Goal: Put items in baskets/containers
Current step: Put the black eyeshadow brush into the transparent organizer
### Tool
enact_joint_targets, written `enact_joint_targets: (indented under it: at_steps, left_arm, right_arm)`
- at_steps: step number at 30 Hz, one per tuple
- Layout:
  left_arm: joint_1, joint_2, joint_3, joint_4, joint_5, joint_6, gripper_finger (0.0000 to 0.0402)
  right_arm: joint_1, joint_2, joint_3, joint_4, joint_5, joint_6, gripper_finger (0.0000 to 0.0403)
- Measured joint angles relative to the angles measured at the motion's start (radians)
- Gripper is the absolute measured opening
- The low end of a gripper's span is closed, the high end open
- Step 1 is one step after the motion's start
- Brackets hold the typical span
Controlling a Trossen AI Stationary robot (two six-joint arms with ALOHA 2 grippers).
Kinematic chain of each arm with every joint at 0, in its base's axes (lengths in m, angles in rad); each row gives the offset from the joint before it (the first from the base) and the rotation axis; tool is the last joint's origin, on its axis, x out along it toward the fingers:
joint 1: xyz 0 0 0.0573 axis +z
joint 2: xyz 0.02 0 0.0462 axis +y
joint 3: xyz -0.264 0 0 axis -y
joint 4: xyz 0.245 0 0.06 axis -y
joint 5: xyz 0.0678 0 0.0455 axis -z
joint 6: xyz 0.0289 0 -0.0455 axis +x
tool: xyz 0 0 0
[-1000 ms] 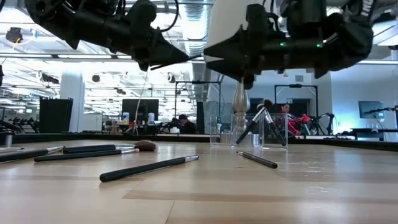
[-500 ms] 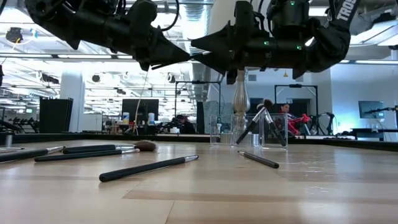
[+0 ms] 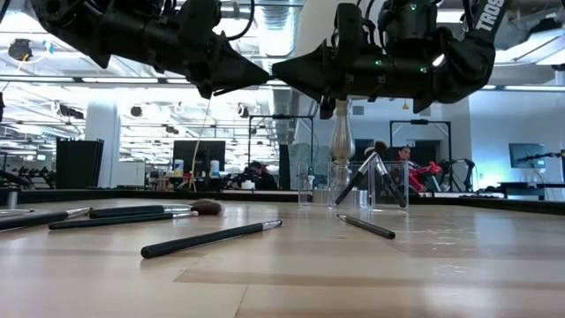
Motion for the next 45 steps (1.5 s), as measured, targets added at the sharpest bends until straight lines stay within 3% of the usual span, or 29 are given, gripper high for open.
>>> enact_joint_targets:
  at_steps: [6,15,19,24,28,32,37,45]
  left_arm:
    - [0.0,0.0,0.0,0.0,0.0,0.0,0.0033]
    - [0.001,0.0,0.001,-0.001,-0.009,-0.001,0.0087]
    - [0.001,-0.007,0.001,-0.003,-0.073,0.0,0.0108]
    - [0.001,-0.054,0.001,-0.002,-0.12,0.002,0.0122]
    - [0.001,-0.102,0.001,-0.002,-0.12,0.005,0.0124]
    - [0.004,-0.13,0.001,-0.003,-0.12,0.007,0.012]
    - [0.022,-0.134,0.001,-0.004,-0.12,0.007,0.0116]
    - [0.031,-0.129,0.001,-0.009,-0.119,0.0,0.0116]
  right_arm:
    - [0.002,0.0,0.0,0.0,0.004,0.022,0.0022]
    - [0.004,-0.004,0.0,-0.034,0.006,0.051,0.0013]
    - [0.01,-0.054,0.0,-0.161,0.038,0.066,0.0007]
    - [0.066,-0.197,0.0,-0.431,0.267,-0.007,0.001]
    - [0.127,-0.349,0.0,-0.676,0.561,-0.054,0.0007]
    - [0.131,-0.46,0.0,-0.915,0.742,0.04,0.0006]
    - [0.074,-0.483,0.003,-1.043,0.742,0.109,0.0006]
    - [-0.021,-0.343,0.13,-1.167,0.657,0.075,0.001]
